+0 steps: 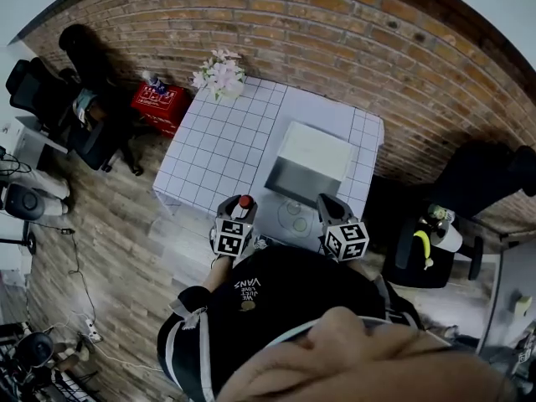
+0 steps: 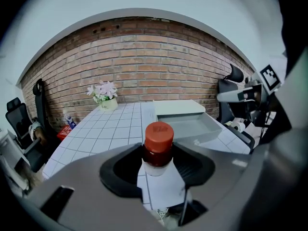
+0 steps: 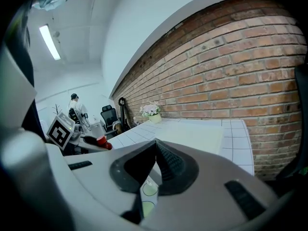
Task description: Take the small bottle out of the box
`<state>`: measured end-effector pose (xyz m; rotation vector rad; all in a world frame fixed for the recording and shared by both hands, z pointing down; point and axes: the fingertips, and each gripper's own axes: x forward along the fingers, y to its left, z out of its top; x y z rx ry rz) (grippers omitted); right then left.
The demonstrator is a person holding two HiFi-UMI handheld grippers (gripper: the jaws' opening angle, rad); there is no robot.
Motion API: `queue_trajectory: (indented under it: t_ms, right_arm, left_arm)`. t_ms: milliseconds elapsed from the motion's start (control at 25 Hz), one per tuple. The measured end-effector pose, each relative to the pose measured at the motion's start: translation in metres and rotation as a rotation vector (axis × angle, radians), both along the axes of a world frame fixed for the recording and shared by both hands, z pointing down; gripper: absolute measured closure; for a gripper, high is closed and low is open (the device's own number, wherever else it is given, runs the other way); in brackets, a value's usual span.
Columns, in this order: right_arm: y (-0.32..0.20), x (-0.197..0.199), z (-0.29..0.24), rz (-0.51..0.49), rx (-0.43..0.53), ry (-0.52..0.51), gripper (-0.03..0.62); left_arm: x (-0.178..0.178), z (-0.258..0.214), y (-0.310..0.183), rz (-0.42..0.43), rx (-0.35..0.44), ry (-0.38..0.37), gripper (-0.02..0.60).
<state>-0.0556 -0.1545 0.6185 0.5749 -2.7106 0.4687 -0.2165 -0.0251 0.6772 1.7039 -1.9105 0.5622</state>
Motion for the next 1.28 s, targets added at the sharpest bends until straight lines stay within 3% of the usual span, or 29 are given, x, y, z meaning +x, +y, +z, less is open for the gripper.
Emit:
queue_trajectory:
  t_ms: [600,1280]
  right_arm:
    - [0.011,-0.004,0.006,-0.082,0.007,0.021,0.592]
    - [0.020,0.002,0.009,-0.096,0.049,0.074,0.594]
  left_arm:
    - [0.006,0.005,0.030,-0.111,0.001,0.022,0.376]
    - [0.015,0.004,0.034,-0.099,0.006,0.026,0.376]
